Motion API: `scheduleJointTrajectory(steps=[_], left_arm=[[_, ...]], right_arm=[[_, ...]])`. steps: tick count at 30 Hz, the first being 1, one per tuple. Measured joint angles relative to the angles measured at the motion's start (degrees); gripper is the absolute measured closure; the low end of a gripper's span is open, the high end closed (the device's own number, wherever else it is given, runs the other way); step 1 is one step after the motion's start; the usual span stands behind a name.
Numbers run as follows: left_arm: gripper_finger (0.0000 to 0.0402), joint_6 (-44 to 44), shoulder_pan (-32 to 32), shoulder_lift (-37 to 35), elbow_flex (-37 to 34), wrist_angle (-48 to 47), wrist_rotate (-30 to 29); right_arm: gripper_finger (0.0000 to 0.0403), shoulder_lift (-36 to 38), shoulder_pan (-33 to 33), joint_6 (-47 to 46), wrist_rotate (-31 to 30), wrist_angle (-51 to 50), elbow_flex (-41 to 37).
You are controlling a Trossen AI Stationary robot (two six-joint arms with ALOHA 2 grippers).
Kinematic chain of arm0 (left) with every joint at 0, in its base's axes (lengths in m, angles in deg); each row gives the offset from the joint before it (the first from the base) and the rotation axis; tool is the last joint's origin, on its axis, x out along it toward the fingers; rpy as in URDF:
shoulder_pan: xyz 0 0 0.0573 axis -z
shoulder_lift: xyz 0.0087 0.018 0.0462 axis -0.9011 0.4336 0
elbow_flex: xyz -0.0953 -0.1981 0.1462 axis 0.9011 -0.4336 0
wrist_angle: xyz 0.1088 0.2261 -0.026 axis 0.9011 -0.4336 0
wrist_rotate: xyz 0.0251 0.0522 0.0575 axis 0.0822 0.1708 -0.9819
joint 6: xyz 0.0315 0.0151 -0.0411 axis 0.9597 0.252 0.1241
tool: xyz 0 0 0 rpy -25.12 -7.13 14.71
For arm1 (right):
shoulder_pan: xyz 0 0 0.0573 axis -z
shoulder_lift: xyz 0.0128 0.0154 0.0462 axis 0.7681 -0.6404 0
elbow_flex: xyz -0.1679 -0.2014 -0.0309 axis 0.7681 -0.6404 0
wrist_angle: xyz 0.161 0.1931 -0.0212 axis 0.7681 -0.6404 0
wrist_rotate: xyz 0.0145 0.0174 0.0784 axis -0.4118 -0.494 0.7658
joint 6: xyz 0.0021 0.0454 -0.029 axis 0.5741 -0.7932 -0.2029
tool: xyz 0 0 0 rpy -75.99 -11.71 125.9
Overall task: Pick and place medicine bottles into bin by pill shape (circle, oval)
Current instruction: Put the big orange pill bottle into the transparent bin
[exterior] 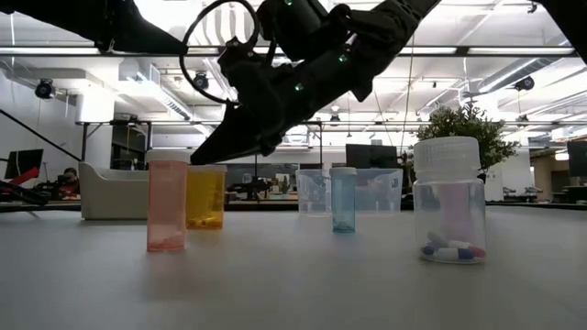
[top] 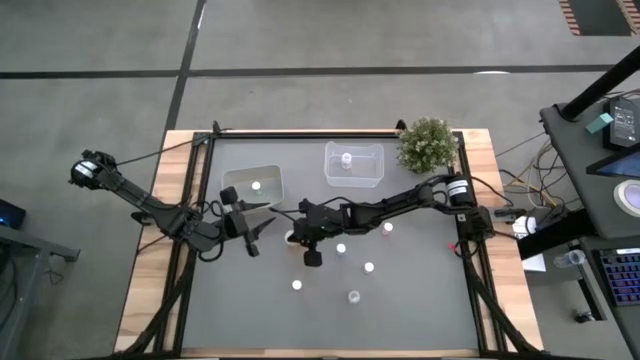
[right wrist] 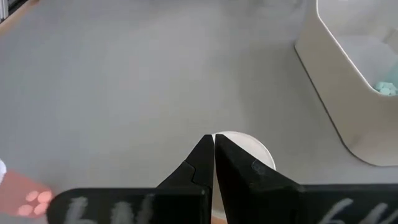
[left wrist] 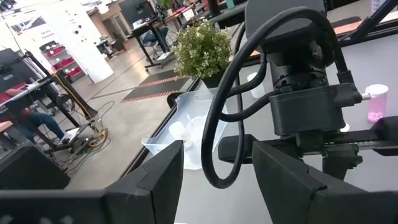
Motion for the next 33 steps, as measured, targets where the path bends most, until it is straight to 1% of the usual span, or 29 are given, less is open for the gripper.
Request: scheduleJointTrajectory(steps=[8, 11, 12, 15, 18, 20, 23, 27, 29, 33], left_arm=[[0.0226, -0.28, 0.01, 0.00, 0.00, -0.09, 0.00], [0.0226, -3.20, 0.02, 0.00, 0.02, -0.79, 0.89], [0.0226, -4.78, 0.04, 0.00, 0.00, -1.52, 2.35], [0.0226, -11.19, 0.02, 0.59, -0.83, -2.80, 9.61], [0.0231, -17.20, 0.02, 3.19, -2.46, -2.73, 13.71], [0.0246, -20.45, 0.02, 5.43, -3.46, -2.24, 15.85], [0.0284, -21.86, -0.02, 10.06, -3.72, 0.93, 17.79], [0.0358, -17.49, -1.78, 16.50, -2.77, 9.02, 18.28], [0.0389, -16.57, -3.25, 19.20, -1.95, 10.47, 18.76], [0.0397, -16.72, -6.61, 23.00, -1.34, 11.79, 21.53]], right_arm=[[0.0394, 2.42, 0.00, 2.02, -0.09, 0.12, 0.00], [0.0394, 4.05, 0.02, 3.52, -0.13, -2.09, -0.02], [0.0394, 4.67, 0.00, 4.32, -0.22, -3.32, -0.02], [0.0394, 6.82, 0.00, 5.32, -0.41, -5.81, -0.22], [0.0394, 8.23, 0.00, 5.53, -0.42, -7.54, -1.09], [0.0394, 8.50, 0.00, 5.73, -0.42, -7.69, -2.00], [0.0394, 8.65, 0.00, 5.61, -0.47, -7.87, -3.01], [0.0394, 8.75, 0.00, 5.51, -0.61, -7.63, -3.81], [0.0394, 8.79, 0.00, 5.66, -0.64, -7.78, -3.98], [0.0394, 10.76, 0.00, 6.16, -0.99, -7.70, -5.32]])
